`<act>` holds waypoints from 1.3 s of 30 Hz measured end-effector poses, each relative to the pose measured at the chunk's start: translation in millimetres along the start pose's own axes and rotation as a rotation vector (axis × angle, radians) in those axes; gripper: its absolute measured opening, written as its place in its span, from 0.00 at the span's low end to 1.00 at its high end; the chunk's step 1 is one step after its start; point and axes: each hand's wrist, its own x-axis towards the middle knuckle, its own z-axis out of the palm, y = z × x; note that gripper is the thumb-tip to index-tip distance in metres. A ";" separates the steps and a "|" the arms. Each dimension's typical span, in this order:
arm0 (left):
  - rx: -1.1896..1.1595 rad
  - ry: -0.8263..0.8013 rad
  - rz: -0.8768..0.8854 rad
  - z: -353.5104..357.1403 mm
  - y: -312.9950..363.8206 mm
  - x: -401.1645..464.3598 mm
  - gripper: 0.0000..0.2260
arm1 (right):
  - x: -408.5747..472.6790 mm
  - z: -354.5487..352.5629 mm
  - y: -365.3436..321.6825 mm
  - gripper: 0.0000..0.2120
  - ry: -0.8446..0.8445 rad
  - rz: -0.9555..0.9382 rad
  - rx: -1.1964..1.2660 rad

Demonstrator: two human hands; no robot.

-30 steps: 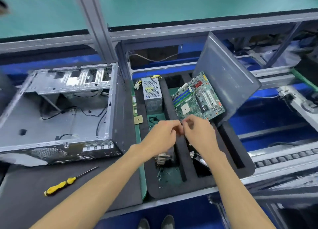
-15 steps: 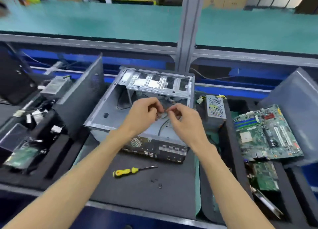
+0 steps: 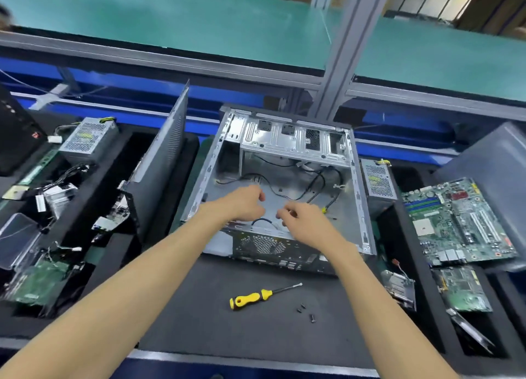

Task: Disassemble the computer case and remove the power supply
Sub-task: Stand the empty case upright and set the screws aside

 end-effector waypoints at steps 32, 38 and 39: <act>0.121 -0.203 -0.175 5.9 1.5 24.2 0.17 | 40.7 0.4 9.2 0.18 -0.330 0.119 -0.035; 0.192 -0.172 0.002 13.4 6.1 37.8 0.20 | 32.4 -19.6 28.2 0.20 -0.290 0.093 -0.094; 0.164 -0.190 0.038 14.7 7.4 39.3 0.21 | 31.9 -21.3 30.8 0.19 -0.261 0.072 -0.072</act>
